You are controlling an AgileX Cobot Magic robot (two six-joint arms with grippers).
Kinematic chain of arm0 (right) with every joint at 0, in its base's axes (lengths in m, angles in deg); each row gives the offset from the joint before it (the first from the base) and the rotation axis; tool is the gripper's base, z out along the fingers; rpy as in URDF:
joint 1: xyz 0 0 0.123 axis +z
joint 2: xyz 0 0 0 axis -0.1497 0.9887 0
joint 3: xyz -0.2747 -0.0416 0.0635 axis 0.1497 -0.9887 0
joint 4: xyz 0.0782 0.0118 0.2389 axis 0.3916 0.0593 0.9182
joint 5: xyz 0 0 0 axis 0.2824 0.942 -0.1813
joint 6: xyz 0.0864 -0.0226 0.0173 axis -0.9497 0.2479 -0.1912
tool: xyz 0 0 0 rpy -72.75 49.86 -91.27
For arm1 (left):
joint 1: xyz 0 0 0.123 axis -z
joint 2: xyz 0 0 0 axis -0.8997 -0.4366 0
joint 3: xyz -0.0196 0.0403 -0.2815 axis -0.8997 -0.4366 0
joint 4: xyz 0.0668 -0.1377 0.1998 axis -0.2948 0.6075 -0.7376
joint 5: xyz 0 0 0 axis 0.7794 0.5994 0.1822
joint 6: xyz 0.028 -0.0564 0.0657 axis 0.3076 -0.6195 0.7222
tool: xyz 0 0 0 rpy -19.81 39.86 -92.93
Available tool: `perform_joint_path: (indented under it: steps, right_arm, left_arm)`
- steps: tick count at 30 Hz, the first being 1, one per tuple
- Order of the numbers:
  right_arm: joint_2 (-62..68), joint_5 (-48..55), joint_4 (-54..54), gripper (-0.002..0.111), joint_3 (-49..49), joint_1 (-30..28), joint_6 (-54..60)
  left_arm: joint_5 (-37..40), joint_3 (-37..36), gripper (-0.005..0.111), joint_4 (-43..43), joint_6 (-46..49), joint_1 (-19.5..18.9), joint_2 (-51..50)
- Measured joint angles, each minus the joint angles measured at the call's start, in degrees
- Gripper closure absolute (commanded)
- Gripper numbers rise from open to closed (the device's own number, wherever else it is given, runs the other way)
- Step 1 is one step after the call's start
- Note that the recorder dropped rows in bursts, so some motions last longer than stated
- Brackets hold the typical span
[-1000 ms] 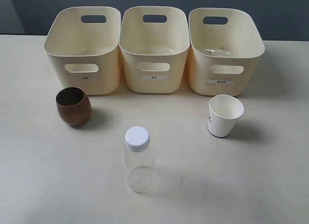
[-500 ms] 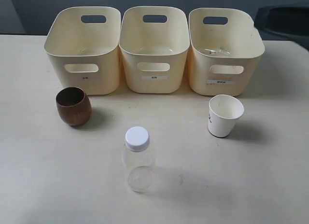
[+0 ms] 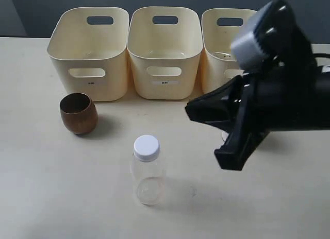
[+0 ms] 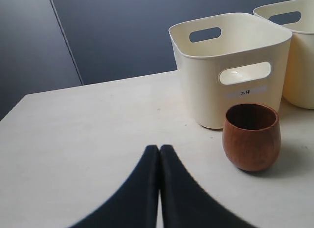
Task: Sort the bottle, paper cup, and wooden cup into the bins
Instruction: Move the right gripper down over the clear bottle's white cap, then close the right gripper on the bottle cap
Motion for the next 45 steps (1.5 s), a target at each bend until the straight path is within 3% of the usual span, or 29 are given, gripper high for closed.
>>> perform_joint_path:
  steps: [2,4,6,8,13,19,27,35,45]
  right_arm:
    - [1.8,-2.7,-2.0,0.074,0.0,2.4,0.0]
    - [3.3,-4.8,-3.0,0.043,0.0,3.4,0.0]
    - [4.2,-5.9,-3.0,0.022,0.0,3.6,0.0]
    - [4.6,-6.3,-2.5,0.024,0.0,3.7,-0.1]
    - [5.3,-5.2,-1.1,0.044,0.0,3.8,-0.5]
    - [8.3,-4.3,-0.7,0.026,0.0,3.8,-0.6]
    - [13.4,-4.5,1.1,0.027,0.0,6.0,-0.5]
    - [14.2,-14.3,1.1,0.027,0.0,12.0,-0.5]
    - [17.1,-18.5,0.4,0.027,0.0,12.8,-0.2]
  left_arm:
    - [0.0,0.0,0.107,0.0,0.0,0.0,0.0]
    - [0.0,0.0,0.107,0.0,0.0,0.0,0.0]
    - [0.0,0.0,0.107,0.0,0.0,0.0,0.0]
    - [0.0,0.0,0.107,0.0,0.0,0.0,0.0]
    - [0.0,0.0,0.107,0.0,0.0,0.0,0.0]
    - [0.0,0.0,0.107,0.0,0.0,0.0,0.0]
    - [0.0,0.0,0.107,0.0,0.0,0.0,0.0]
    - [0.0,0.0,0.107,0.0,0.0,0.0,0.0]
    - [0.0,0.0,0.107,0.0,0.0,0.0,0.0]
